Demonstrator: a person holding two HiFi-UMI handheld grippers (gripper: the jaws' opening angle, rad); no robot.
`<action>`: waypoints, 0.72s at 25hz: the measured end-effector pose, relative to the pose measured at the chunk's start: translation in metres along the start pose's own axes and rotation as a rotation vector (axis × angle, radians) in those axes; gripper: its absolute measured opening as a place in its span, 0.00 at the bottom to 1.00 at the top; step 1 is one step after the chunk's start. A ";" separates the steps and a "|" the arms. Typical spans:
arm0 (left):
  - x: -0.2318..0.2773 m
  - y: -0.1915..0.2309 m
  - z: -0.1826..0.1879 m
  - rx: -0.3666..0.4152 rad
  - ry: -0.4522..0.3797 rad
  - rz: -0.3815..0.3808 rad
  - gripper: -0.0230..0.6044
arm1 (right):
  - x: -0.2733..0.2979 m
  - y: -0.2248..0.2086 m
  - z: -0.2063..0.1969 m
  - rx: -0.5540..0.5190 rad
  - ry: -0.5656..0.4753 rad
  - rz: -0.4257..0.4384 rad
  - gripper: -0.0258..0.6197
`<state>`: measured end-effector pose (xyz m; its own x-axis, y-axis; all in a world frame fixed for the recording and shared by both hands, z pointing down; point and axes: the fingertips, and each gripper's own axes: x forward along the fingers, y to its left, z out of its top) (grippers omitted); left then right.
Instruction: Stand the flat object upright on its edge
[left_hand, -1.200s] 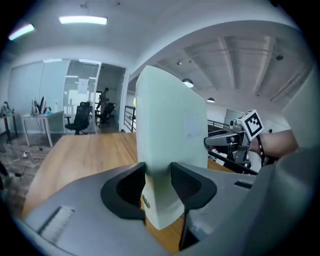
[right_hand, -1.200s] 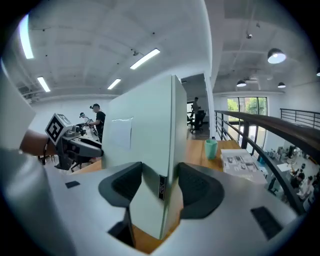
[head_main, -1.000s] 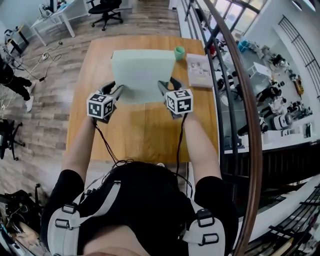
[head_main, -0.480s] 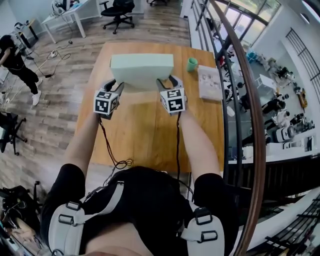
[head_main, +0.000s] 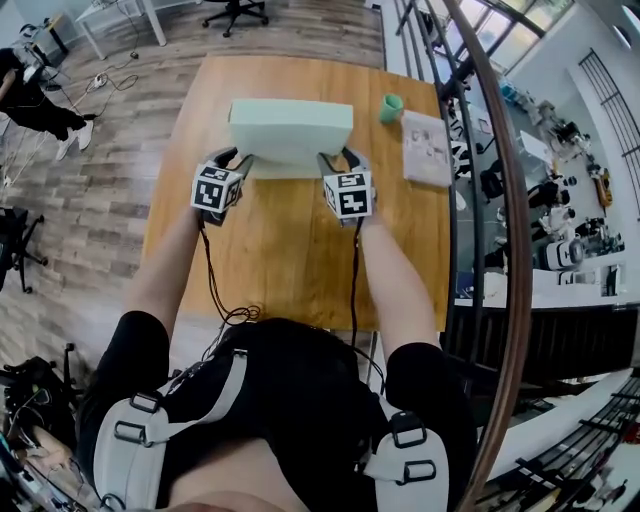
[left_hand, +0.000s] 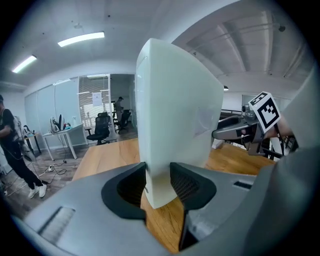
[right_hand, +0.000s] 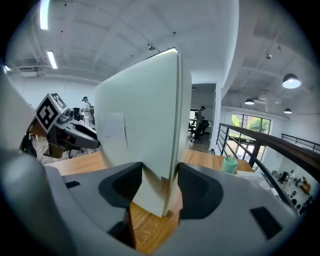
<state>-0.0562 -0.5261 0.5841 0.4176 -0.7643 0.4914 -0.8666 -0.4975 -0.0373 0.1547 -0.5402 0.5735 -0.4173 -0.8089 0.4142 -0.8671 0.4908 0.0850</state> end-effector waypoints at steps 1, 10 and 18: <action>0.003 0.001 -0.002 -0.010 0.003 -0.008 0.28 | 0.000 0.000 -0.001 0.004 0.002 -0.003 0.39; 0.023 -0.011 -0.008 -0.019 0.024 -0.050 0.28 | -0.009 -0.012 -0.017 0.003 0.020 -0.054 0.38; 0.034 -0.018 -0.016 0.002 0.016 -0.054 0.28 | -0.009 -0.017 -0.033 0.020 0.036 -0.070 0.38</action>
<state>-0.0313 -0.5362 0.6156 0.4594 -0.7294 0.5068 -0.8424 -0.5387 -0.0116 0.1821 -0.5308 0.5982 -0.3454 -0.8289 0.4401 -0.8995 0.4261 0.0967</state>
